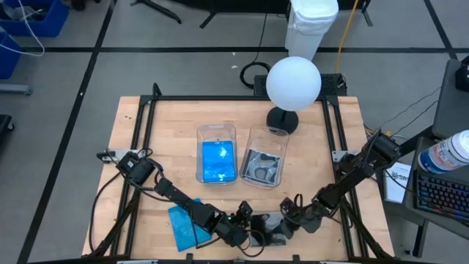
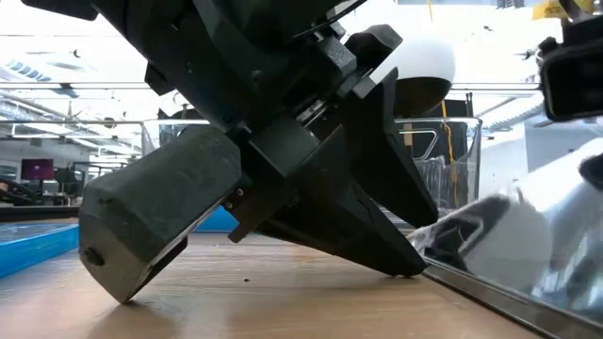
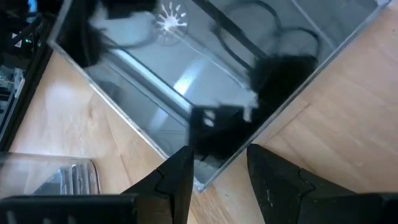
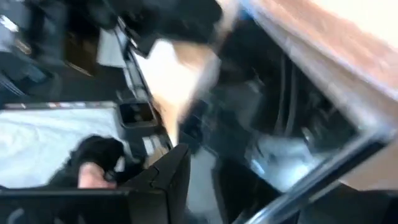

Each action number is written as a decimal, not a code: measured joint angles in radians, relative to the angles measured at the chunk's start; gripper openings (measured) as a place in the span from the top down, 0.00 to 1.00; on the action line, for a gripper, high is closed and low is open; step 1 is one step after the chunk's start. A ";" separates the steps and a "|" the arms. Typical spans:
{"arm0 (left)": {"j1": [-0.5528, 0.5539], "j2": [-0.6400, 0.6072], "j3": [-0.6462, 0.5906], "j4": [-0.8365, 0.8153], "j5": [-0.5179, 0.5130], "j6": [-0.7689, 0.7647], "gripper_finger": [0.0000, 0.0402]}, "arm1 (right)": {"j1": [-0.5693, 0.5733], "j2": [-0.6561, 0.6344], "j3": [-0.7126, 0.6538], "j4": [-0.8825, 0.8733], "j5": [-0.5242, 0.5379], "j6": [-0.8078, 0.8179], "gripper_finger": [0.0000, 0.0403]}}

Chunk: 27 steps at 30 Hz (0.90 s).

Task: Pick & place jewel cases by type
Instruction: Put the black cd case into the right transparent bin

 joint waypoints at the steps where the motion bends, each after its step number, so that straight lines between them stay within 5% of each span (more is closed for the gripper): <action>1: 0.000 0.000 0.000 -0.001 -0.001 0.001 0.61 | 0.001 0.000 0.000 -0.009 -0.009 0.002 0.63; 23: -0.019 0.000 0.000 -0.006 0.046 0.056 0.61 | 0.002 -0.001 0.000 -0.072 -0.026 -0.114 0.67; 27: -0.021 0.000 0.000 -0.009 -0.048 0.041 0.61 | 0.002 -0.001 0.000 -0.069 0.005 -0.139 0.75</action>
